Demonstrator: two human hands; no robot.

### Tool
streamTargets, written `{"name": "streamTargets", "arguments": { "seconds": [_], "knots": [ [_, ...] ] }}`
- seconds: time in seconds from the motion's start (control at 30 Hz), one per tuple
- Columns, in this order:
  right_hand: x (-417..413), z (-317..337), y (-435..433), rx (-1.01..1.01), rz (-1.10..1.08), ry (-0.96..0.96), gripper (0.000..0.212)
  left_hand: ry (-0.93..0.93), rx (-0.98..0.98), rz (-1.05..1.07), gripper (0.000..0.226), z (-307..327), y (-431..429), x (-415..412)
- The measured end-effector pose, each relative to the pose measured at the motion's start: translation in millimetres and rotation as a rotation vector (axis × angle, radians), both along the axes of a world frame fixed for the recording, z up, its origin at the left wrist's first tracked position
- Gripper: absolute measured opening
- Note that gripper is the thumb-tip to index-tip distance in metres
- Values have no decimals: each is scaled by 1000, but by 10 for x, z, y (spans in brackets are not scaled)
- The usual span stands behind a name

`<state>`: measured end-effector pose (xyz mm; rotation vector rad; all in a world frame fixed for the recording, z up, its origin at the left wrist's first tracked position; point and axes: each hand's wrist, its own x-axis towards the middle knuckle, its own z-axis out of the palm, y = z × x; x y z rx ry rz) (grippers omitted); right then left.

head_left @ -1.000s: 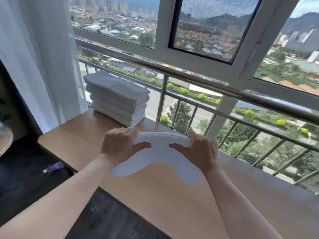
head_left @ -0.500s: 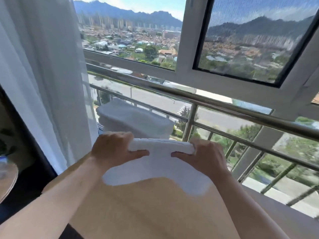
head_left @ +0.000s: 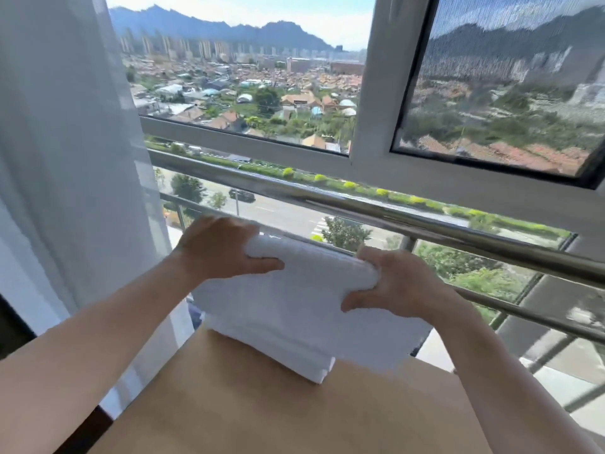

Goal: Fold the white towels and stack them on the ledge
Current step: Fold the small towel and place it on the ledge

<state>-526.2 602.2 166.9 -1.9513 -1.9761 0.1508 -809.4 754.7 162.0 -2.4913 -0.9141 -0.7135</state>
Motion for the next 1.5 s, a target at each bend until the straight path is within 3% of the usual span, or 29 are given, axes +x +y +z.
{"name": "streamTargets", "arguments": {
  "seconds": [0.1,0.2,0.33,0.4,0.57,0.6,0.7,0.8,0.87,0.97,1.07,1.33,1.5],
  "knots": [
    [-11,56,108,-178,7,138,45,-12,46,-111,77,25,312,30],
    [-83,104,234,-292,-62,265,41,0,-8,-226,83,10,641,-11],
    [-165,211,535,-280,-177,302,54,-29,16,-375,81,54,1210,-44],
    [-232,276,721,-271,-211,284,48,-18,22,-416,79,115,1454,-70],
    [-417,408,964,-234,-287,262,40,216,-179,-401,78,342,2006,-144],
    [-453,440,1003,-211,-299,234,41,216,-157,-420,75,375,2072,-154],
    [-547,445,1122,-23,-381,5,38,95,176,-452,65,321,2163,-181],
    [-670,177,1103,281,-426,-310,43,-12,231,-400,53,36,2107,-272],
    [-755,-226,1001,279,-427,-370,51,67,150,-413,51,-326,2009,-366],
    [-857,-864,819,2,-438,-281,56,221,-89,-444,56,-830,1885,-524],
    [-887,-1179,693,-34,-502,-161,61,97,-330,-429,50,-976,1901,-639],
    [-810,-1150,601,127,-503,10,56,-27,-376,-470,46,-849,1893,-739],
    [-870,-1257,498,38,-435,-10,60,165,-505,-348,55,-972,1788,-742]
  ]
}}
